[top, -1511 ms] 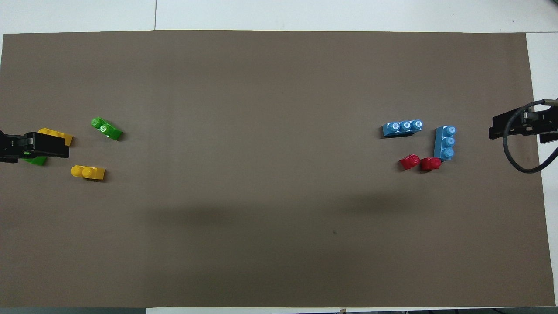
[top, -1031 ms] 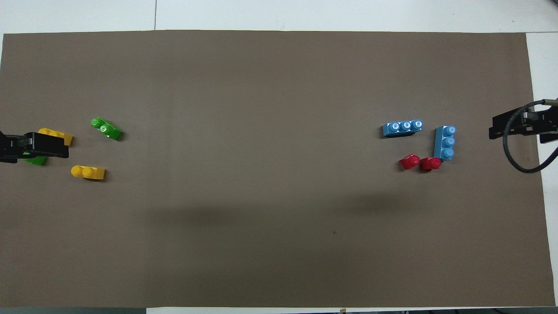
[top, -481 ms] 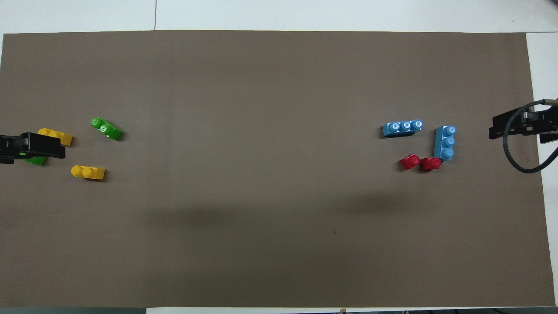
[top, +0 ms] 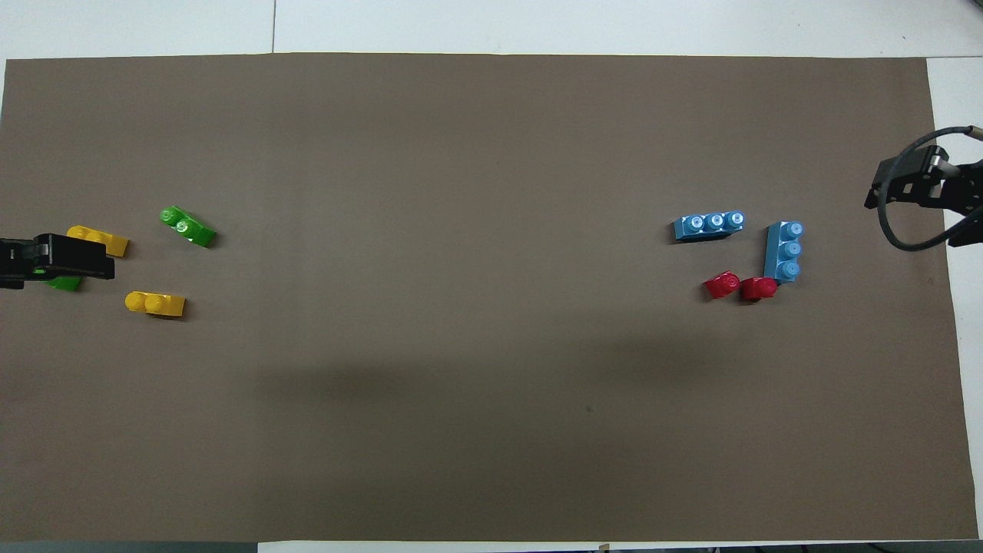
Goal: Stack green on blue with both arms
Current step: 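Move the right gripper toward the blue brick while the left gripper reaches green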
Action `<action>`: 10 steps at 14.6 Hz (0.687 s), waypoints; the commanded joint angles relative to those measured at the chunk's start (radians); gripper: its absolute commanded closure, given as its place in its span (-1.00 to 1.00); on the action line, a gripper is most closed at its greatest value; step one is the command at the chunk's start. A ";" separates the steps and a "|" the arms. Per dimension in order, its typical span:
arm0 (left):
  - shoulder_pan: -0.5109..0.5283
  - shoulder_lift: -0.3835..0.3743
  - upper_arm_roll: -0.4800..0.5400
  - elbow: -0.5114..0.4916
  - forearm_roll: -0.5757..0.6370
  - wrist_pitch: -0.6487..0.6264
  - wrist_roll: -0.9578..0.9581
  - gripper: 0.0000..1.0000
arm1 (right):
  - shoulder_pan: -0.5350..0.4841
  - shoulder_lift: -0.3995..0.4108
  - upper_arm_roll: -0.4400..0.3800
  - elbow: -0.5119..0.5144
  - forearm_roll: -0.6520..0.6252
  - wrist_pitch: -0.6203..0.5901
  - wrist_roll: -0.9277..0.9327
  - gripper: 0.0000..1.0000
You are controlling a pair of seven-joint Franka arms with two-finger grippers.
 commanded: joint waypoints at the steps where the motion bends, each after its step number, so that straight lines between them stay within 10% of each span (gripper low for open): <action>1: 0.012 -0.019 -0.001 -0.009 -0.013 -0.001 -0.001 -1.00 | -0.003 0.026 0.002 0.003 0.060 0.018 0.334 -1.00; 10: 0.038 -0.050 -0.001 -0.079 -0.013 0.050 -0.061 -1.00 | -0.046 0.159 -0.021 0.038 0.291 0.108 0.729 -1.00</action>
